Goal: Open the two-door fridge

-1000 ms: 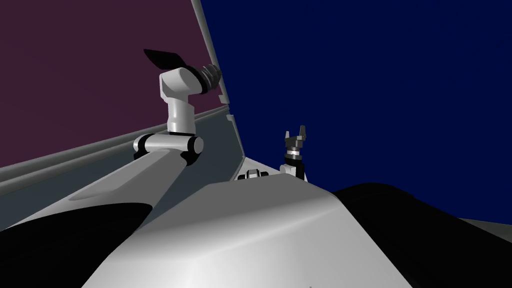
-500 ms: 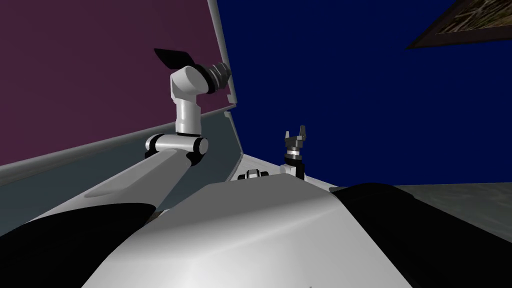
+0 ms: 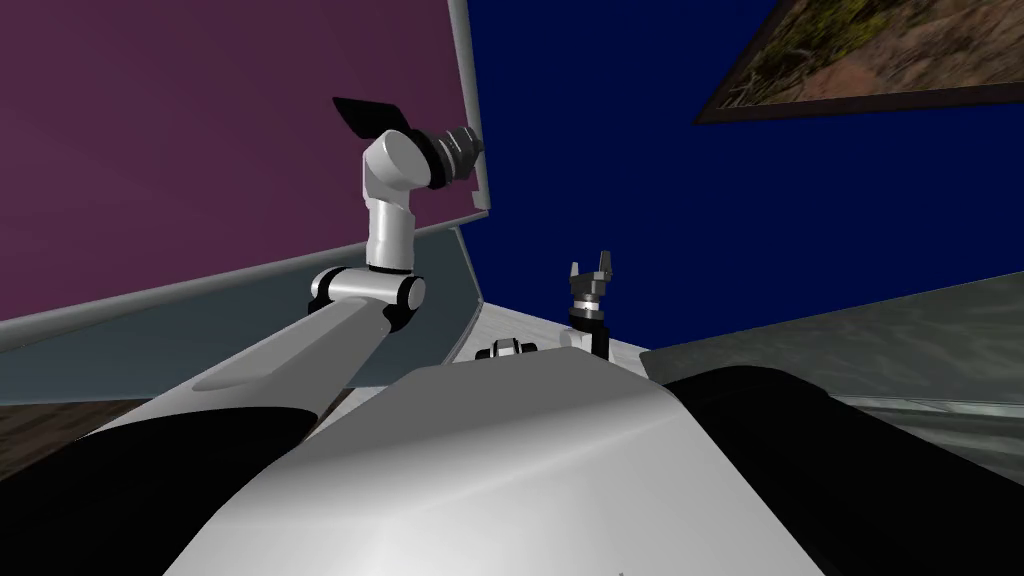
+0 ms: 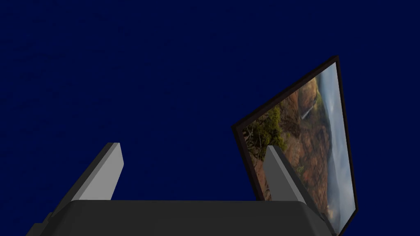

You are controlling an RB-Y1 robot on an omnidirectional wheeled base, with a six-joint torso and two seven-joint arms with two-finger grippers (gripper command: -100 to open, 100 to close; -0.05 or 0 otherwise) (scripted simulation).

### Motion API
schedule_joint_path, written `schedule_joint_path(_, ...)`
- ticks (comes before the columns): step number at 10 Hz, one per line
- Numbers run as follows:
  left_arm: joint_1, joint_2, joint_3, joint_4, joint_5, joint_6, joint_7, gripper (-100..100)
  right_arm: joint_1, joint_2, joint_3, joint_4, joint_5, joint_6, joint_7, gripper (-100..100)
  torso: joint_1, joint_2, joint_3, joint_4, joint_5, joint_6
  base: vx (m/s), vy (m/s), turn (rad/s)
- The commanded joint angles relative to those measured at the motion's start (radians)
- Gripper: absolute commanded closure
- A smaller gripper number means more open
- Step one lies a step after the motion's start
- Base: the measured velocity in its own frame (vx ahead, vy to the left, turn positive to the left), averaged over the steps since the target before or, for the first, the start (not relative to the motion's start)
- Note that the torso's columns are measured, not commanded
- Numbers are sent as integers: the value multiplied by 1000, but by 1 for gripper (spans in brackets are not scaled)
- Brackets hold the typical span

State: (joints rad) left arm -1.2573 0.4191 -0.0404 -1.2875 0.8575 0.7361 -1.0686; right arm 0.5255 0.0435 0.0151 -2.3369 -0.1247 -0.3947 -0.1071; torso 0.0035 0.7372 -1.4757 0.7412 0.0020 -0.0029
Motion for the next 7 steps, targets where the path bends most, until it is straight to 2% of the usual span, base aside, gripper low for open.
schedule_joint_path(1, 17, 23, 18, -15, 56, 21, -27, 100, 0, 0, 0, 0, 0, 0, 0, 0, -2, 2, 1, -2, 0, 1, -129, -44, -76)
schedule_joint_path(2, 33, 47, 35, -29, 94, 43, -54, 100, 0, 0, 0, 0, 0, 0, 0, 0, -1, 4, 2, -3, 0, 2, -175, -48, -152)
schedule_joint_path(3, 33, 47, 35, -29, 112, 43, -54, 100, 0, 0, 0, 0, 0, 0, 0, 0, 0, 6, 4, -4, 1, 1, -143, -64, -64)
schedule_joint_path(4, 50, 70, 53, -44, 146, 64, -81, 100, 0, 0, 0, 0, 0, 0, 0, 0, 1, 4, 2, -3, 1, 0, -151, -70, -126)
schedule_joint_path(5, 50, 70, 53, -44, 169, 64, -81, 100, 0, 0, 0, 0, 0, 0, 0, 0, 1, 4, 2, -4, 1, 0, -132, -33, -61)
schedule_joint_path(6, 67, 93, 70, -59, 205, 86, -108, 100, 0, 0, 0, 0, 0, 0, 0, 0, 4, 3, 2, -3, 2, -1, -150, -46, -134)
schedule_joint_path(7, 67, 93, 70, -59, 225, 86, -108, 100, 0, 0, 0, 0, 0, 0, 0, 0, 4, 5, 3, -4, 3, -2, -117, -49, -65)
